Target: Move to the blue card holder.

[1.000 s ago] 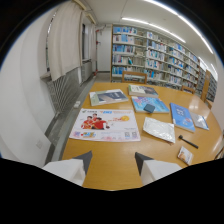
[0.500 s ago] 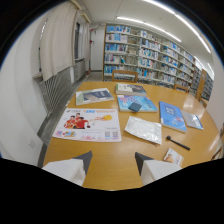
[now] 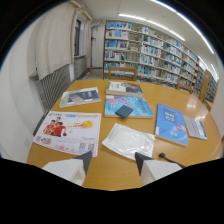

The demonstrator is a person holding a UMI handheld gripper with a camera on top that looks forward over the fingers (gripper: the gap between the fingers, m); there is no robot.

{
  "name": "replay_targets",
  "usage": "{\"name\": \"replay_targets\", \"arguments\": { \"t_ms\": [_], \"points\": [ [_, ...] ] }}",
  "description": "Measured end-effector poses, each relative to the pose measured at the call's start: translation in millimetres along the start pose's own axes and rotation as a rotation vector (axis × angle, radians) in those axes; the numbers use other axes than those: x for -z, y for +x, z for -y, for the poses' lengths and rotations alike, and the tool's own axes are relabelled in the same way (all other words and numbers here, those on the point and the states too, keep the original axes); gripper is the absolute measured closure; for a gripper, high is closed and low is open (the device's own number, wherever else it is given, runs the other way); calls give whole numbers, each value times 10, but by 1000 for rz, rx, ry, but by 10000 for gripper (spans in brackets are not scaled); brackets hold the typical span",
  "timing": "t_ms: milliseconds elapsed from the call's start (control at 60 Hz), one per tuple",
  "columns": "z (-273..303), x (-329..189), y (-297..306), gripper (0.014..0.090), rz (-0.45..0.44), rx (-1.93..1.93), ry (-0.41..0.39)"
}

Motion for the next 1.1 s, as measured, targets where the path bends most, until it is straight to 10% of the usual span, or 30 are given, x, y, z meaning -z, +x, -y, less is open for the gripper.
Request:
{"name": "replay_targets", "arguments": {
  "t_ms": [1100],
  "points": [
    [1183, -2427, 431, 201, 53, -21, -6]
  ]
}}
